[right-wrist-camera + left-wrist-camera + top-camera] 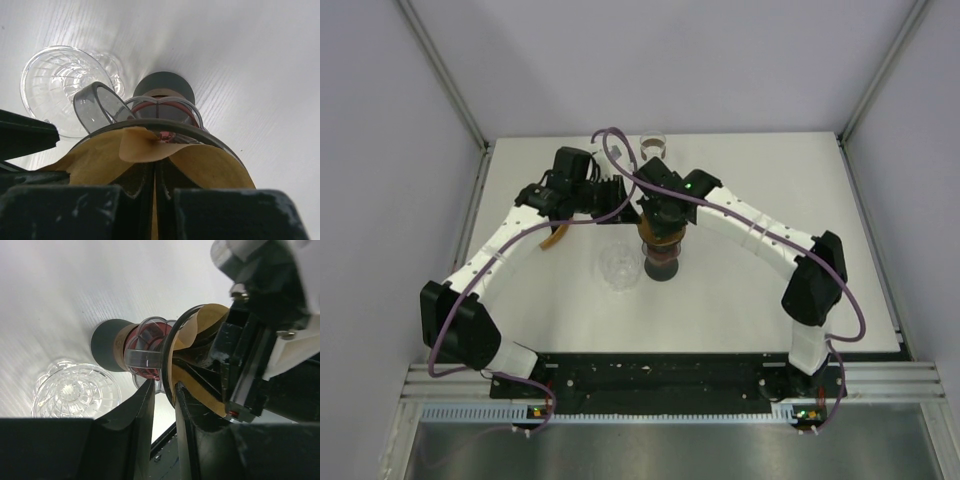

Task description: Place the coffee filter in the dripper

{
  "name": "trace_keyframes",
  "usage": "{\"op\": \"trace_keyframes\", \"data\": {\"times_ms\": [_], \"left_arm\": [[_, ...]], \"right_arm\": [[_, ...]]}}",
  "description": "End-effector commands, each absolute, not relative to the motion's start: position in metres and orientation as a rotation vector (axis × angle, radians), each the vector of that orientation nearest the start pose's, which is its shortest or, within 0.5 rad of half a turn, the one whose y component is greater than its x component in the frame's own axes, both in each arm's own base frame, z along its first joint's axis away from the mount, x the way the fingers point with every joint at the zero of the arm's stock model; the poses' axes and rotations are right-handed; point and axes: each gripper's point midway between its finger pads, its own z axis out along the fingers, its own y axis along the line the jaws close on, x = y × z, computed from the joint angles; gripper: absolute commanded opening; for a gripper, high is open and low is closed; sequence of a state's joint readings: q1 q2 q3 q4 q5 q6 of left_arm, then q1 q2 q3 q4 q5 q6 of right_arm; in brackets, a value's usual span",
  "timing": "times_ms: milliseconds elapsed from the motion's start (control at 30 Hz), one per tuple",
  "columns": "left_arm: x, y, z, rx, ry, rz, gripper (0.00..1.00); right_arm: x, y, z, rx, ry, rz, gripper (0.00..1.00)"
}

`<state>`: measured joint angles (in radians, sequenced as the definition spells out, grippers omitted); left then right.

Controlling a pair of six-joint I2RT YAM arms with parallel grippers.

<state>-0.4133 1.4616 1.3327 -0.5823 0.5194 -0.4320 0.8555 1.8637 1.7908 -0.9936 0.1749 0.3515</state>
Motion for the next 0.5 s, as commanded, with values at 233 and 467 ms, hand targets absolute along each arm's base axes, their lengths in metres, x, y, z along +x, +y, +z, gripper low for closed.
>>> {"op": "trace_keyframes", "data": {"times_ms": [233, 467], "left_arm": [[0.310, -0.249, 0.257, 0.330, 2.263, -1.019, 0.28], [0.310, -0.248, 0.260, 0.338, 2.255, -1.010, 0.30]], "right_arm": [[0.293, 0.320, 0.245, -0.610, 2.374, 0.298, 0.00], [0.294, 0.315, 0.268, -0.614, 2.321, 0.302, 0.00]]}}
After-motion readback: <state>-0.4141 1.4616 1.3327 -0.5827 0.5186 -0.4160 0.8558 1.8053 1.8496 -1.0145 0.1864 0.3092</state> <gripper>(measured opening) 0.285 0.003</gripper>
